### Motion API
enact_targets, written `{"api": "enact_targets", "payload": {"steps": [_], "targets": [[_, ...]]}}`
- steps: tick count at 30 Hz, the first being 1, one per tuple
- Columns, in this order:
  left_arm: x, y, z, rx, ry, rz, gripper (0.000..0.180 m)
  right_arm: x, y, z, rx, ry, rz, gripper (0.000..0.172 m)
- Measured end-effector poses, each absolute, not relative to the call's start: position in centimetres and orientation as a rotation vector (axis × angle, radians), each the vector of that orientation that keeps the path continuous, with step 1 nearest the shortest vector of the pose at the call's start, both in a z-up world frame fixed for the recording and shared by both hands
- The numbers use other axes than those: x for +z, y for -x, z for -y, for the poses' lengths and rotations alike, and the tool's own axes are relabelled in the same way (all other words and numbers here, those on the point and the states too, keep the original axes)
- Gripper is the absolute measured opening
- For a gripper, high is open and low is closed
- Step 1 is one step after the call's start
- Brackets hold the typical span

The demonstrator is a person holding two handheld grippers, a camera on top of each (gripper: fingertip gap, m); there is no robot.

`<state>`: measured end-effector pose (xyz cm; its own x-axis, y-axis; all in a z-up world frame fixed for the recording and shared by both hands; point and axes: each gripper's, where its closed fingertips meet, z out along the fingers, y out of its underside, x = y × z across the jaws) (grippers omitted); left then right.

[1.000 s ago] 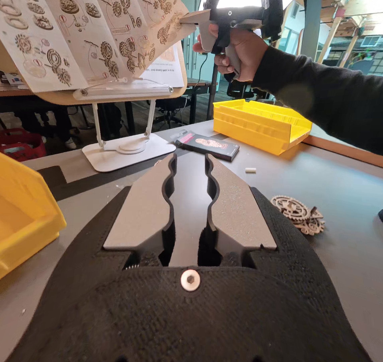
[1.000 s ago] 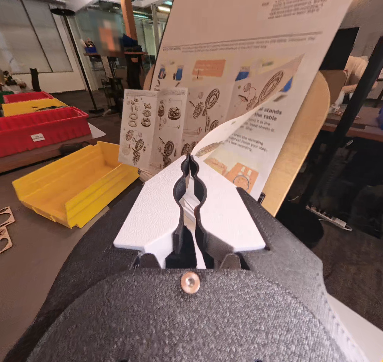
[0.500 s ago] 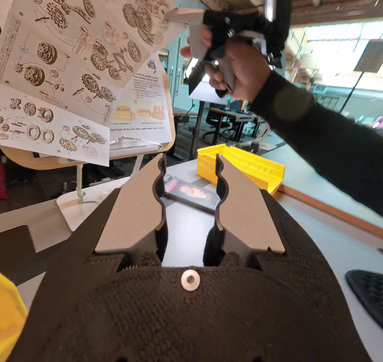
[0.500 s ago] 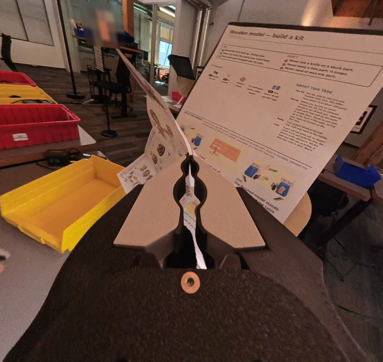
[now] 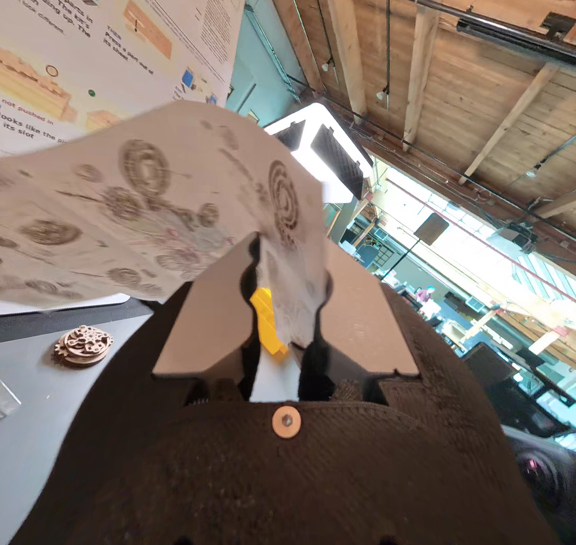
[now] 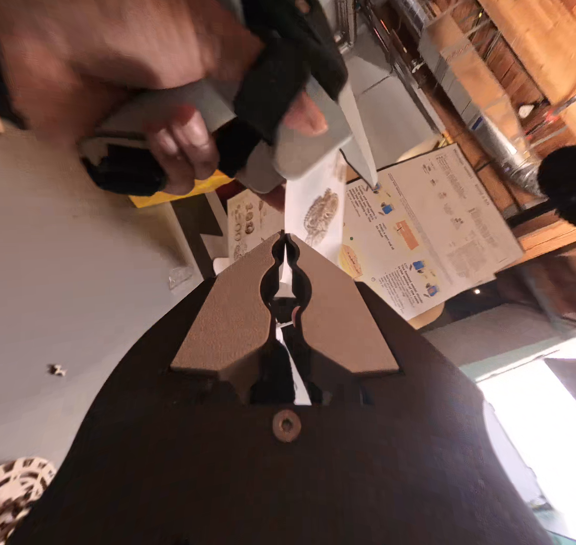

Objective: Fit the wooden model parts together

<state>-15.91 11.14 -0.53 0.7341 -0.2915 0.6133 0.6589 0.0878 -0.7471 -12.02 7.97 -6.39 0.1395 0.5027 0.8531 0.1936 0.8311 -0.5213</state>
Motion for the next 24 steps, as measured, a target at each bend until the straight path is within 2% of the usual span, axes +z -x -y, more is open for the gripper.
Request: {"api": "enact_targets", "payload": {"steps": [1,2,4,11,15,16,21,24], "targets": [[-0.8,15.4,-10.7,-0.721,1.314,0.309,0.008,-7.3,11.8,-7.0,0.221,0.571,1.458,0.0],[-1.0,14.7,-10.3,-0.715,1.34,0.256,0.0,-8.0,11.4,-6.0,0.22,0.555,1.482,0.0],[-1.0,12.6,-9.2,-0.704,1.42,0.083,0.0,-8.3,10.2,-4.5,0.297,0.56,1.524,0.0],[-0.7,6.4,-0.2,-0.548,1.761,-0.851,0.0,-6.8,1.6,-3.3,1.128,0.928,1.747,0.031],[-2.0,3.7,5.9,-0.574,1.952,-1.309,0.0,-7.2,0.8,-6.1,1.426,0.957,1.75,0.061],[-2.1,3.4,6.7,-0.567,1.991,-1.369,0.0,-7.4,1.0,-6.3,1.453,0.931,1.761,0.07],[-1.9,2.7,8.8,-0.513,2.089,-1.498,0.0,-7.7,1.5,-5.0,1.371,0.699,1.921,0.093],[-1.1,2.9,9.8,-0.505,2.091,-1.509,0.0,-10.5,2.0,-5.6,1.333,0.727,2.1,0.103]]}}
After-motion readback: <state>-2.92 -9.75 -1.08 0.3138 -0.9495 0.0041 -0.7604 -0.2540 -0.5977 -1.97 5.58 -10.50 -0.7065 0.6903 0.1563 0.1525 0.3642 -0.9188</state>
